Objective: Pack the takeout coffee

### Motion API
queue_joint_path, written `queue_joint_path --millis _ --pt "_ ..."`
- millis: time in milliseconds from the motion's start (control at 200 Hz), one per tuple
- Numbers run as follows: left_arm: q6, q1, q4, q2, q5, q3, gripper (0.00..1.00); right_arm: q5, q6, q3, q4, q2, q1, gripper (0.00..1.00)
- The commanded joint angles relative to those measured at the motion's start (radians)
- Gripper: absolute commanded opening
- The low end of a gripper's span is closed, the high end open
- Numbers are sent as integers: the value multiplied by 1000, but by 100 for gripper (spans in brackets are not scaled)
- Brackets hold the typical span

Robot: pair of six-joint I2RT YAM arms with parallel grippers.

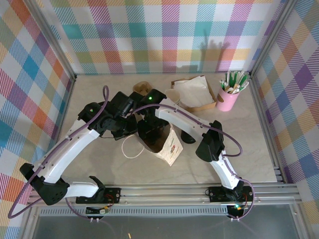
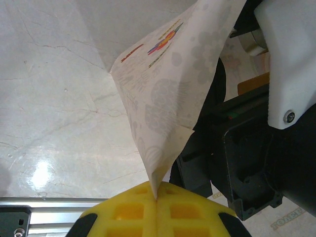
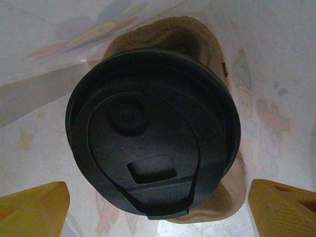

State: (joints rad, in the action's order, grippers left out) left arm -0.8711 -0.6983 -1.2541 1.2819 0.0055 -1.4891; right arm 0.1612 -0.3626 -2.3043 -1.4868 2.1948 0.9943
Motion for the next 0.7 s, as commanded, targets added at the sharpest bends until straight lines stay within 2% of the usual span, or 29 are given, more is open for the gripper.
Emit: queue_joint_path --millis 0,695 --pt "17 -13 -27 10 0 -18 3 -20 -16 -40 -11 -59 16 92" --pt "22 -8 -58 44 -7 -62 7 -94 -26 -38 2 -132 23 89"
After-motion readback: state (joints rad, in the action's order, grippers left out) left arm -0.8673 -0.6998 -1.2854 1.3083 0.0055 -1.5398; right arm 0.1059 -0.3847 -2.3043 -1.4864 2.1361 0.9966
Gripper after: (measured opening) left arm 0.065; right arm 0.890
